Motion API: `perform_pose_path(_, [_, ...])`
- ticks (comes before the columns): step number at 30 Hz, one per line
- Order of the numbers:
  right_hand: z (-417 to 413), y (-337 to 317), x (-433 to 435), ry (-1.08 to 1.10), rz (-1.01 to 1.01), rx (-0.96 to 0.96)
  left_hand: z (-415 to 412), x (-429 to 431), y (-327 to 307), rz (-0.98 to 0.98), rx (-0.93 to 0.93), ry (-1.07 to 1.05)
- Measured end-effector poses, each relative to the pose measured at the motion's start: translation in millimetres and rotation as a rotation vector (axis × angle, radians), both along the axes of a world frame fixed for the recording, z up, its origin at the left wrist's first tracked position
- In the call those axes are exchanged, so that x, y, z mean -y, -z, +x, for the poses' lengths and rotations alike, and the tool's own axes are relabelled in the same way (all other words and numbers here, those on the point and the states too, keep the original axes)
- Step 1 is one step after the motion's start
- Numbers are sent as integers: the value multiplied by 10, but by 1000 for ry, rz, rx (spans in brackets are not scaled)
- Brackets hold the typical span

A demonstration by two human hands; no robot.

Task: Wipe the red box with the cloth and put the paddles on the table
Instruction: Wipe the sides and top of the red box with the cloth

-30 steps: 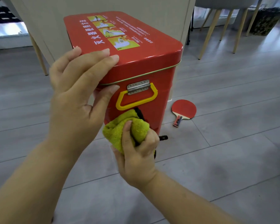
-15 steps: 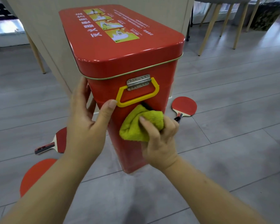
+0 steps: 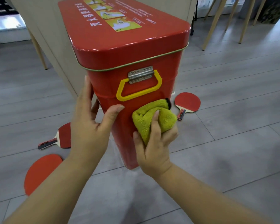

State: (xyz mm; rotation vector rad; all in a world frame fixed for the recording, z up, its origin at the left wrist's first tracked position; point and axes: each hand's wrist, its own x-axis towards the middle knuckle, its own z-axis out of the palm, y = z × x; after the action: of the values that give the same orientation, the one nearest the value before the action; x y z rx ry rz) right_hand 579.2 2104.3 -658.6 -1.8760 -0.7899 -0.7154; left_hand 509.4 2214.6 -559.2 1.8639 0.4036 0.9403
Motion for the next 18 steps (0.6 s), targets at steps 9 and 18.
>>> perform_pose_path(9, [115, 267, 54, -196, -208, 602, -12, 55, -15, -74, 61, -11])
perform_pose_path(18, [430, 278, 269, -49, -161, 429, -82, 112, 23, -18, -85, -150])
